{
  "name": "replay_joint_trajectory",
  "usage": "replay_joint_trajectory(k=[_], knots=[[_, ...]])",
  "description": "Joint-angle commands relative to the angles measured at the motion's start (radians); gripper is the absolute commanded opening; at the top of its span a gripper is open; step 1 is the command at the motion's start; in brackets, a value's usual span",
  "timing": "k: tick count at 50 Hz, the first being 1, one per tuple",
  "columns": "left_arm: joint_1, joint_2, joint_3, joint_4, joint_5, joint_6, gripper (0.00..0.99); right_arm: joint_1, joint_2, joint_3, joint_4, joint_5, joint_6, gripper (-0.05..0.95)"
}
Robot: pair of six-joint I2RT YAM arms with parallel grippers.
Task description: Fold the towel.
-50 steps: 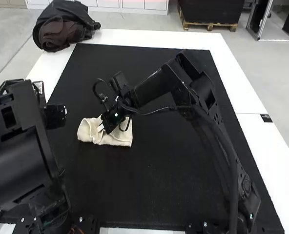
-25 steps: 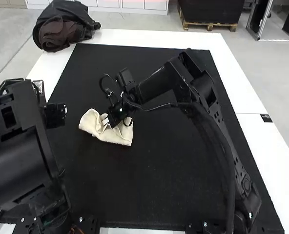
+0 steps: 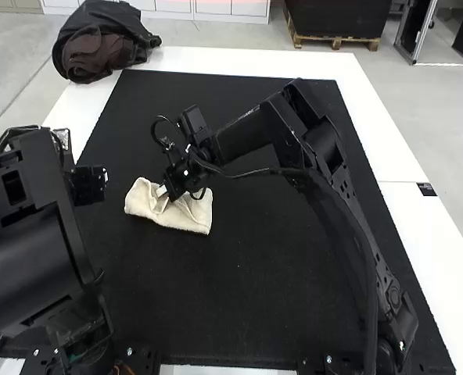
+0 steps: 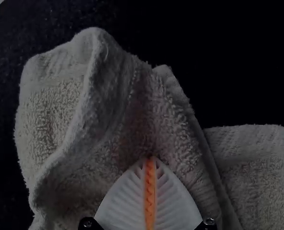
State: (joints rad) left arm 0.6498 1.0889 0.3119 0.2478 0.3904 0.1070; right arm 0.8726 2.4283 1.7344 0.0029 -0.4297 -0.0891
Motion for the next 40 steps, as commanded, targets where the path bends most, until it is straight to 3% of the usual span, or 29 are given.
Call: replay_joint_trajectory(k=[1,40], knots=[[0.001,-0.014,-0.01,0.004,0.015,-0.009,0.966,0.023,0.038,0.053,0.003,0.006,0.028,-0.02],[0.007,-0.015,-0.034,0.007,0.021,-0.007,0.966,0.077,0.126,0.191,-0.023,-0.012,0.081,-0.02]])
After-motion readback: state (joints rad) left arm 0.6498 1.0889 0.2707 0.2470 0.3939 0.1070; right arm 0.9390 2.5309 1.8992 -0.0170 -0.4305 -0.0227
